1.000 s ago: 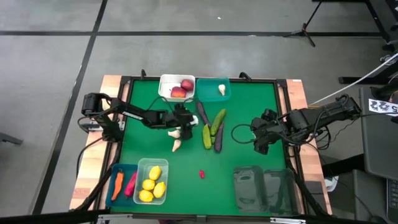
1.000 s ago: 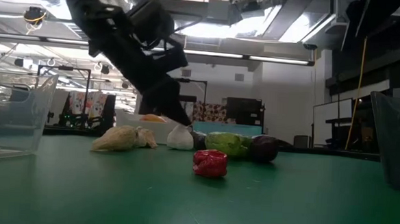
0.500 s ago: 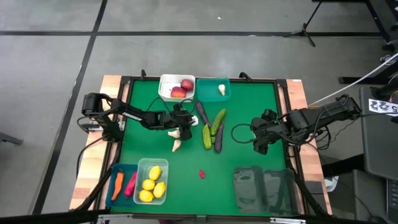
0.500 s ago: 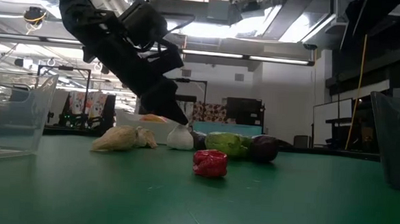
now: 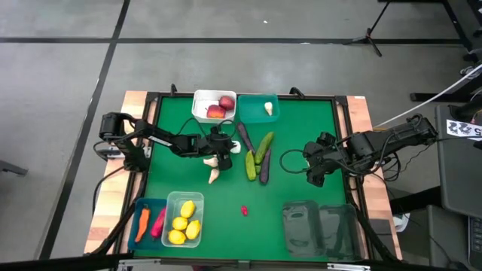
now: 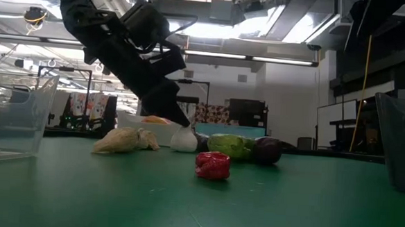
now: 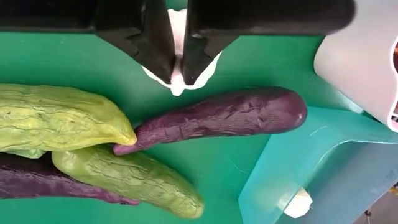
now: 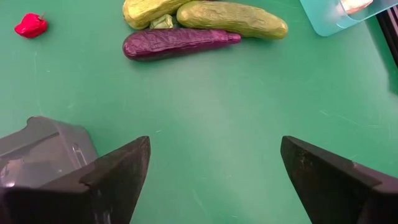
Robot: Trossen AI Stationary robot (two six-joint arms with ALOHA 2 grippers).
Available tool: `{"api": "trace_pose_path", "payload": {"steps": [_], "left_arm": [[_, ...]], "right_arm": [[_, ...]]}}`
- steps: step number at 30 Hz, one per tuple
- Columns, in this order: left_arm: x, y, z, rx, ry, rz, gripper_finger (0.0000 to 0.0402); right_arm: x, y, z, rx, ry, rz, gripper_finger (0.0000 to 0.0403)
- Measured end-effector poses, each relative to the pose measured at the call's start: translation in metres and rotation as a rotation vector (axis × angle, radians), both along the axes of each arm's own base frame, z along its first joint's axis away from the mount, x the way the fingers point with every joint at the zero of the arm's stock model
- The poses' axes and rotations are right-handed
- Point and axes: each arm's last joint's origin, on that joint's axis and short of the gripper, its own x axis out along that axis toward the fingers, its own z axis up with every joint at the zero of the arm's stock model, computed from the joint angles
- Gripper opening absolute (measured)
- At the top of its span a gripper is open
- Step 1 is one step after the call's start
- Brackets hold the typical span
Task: Sort produce into baskets
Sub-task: Put the white garlic into the green bin
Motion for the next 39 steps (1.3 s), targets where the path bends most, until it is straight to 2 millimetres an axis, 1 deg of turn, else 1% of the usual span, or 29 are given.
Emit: {"api": "trace_pose_path", "payload": {"steps": [4, 8, 10, 13, 16, 18, 20, 23, 27, 31, 34, 37, 39], "left_arm": [[0.001, 0.000, 0.002, -0.003, -0.023, 0.004, 0.0005], [0.005, 0.001, 0.007, -0.012, -0.086, 0.015, 0.0014], [0.010, 0.001, 0.014, -0.008, -0.127, 0.015, 0.0017], [0.021, 0.007, 0.030, 0.013, -0.192, 0.019, 0.0017], [0.031, 0.019, 0.048, 0.042, -0.243, 0.045, 0.0012], [0.036, 0.031, 0.060, 0.055, -0.285, 0.075, 0.0010], [0.038, 0.045, 0.070, 0.079, -0.309, 0.108, 0.0009], [0.035, 0.068, 0.078, 0.091, -0.333, 0.174, 0.0011], [0.026, 0.096, 0.078, 0.062, -0.359, 0.274, 0.0014], [0.019, 0.117, 0.077, 0.017, -0.406, 0.297, 0.0013], [0.019, 0.126, 0.075, -0.014, -0.453, 0.293, 0.0013], [0.023, 0.130, 0.066, -0.047, -0.475, 0.265, 0.0013], [0.025, 0.130, 0.058, -0.056, -0.459, 0.251, 0.0013]], "right_arm": [[0.000, 0.000, 0.000, 0.000, 0.000, 0.000, 0.0360], [0.000, 0.000, 0.000, -0.001, 0.000, 0.000, 0.0360], [0.000, 0.000, 0.000, -0.001, 0.000, 0.000, 0.0360], [0.000, 0.000, 0.000, -0.001, 0.000, 0.000, 0.0360], [0.000, 0.000, 0.000, -0.001, 0.000, 0.000, 0.0360], [0.000, 0.000, 0.000, -0.001, 0.000, 0.000, 0.0360], [0.000, 0.000, 0.000, -0.006, -0.001, -0.002, 0.0360], [0.000, -0.001, 0.000, -0.022, -0.007, -0.006, 0.0360], [0.000, -0.001, 0.000, -0.026, -0.006, -0.001, 0.0360], [0.000, -0.001, 0.000, -0.030, -0.005, 0.004, 0.0360], [0.000, -0.001, 0.000, -0.036, -0.008, 0.002, 0.0360], [0.000, -0.001, 0.000, -0.037, -0.008, 0.002, 0.0360], [0.000, -0.001, 0.000, -0.037, -0.008, 0.002, 0.0360]]}}
